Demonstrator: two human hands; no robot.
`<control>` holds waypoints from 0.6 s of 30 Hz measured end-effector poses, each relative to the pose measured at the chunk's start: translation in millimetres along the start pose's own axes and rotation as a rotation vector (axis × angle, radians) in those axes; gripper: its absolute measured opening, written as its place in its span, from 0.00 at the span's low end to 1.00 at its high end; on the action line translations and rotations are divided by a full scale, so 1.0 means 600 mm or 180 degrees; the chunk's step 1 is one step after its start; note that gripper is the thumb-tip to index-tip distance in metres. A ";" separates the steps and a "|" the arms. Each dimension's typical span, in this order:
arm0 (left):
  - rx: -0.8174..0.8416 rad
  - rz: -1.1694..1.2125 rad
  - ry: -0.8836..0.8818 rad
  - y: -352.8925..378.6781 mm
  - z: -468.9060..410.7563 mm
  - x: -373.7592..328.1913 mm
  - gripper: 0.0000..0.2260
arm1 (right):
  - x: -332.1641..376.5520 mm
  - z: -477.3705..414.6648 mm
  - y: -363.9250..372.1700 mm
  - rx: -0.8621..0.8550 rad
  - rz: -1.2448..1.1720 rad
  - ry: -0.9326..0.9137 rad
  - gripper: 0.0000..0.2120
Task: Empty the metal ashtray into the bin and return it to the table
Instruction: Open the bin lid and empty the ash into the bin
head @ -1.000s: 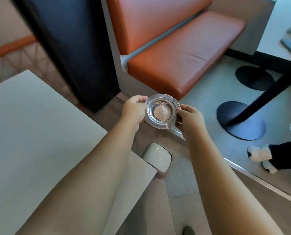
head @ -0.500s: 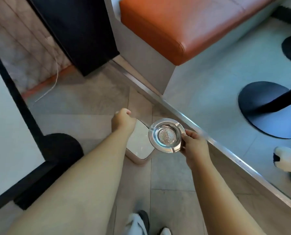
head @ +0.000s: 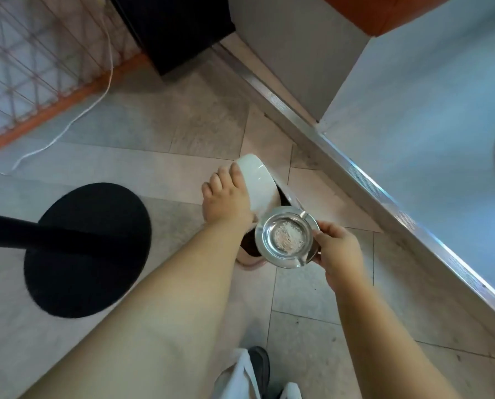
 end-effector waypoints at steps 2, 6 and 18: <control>-0.0327 -0.0232 0.0176 -0.009 0.011 -0.005 0.39 | 0.009 -0.003 -0.001 -0.0036 0.0280 -0.0099 0.07; -0.0195 -0.0280 0.0277 -0.001 0.015 -0.003 0.40 | 0.048 -0.005 0.026 -0.0133 0.1231 -0.0690 0.08; 0.0096 -0.0142 0.0301 0.002 0.017 -0.006 0.46 | 0.065 -0.009 0.144 -0.0123 0.2760 -0.1202 0.05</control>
Point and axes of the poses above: each hand's wrist, its own z-axis away from the middle knuckle, its own y-axis out of the palm, x = y × z, the point moved 9 cm from there along -z, towards the middle knuckle, and after that the axes turned 4 degrees about -x, right-handed, at the moved point
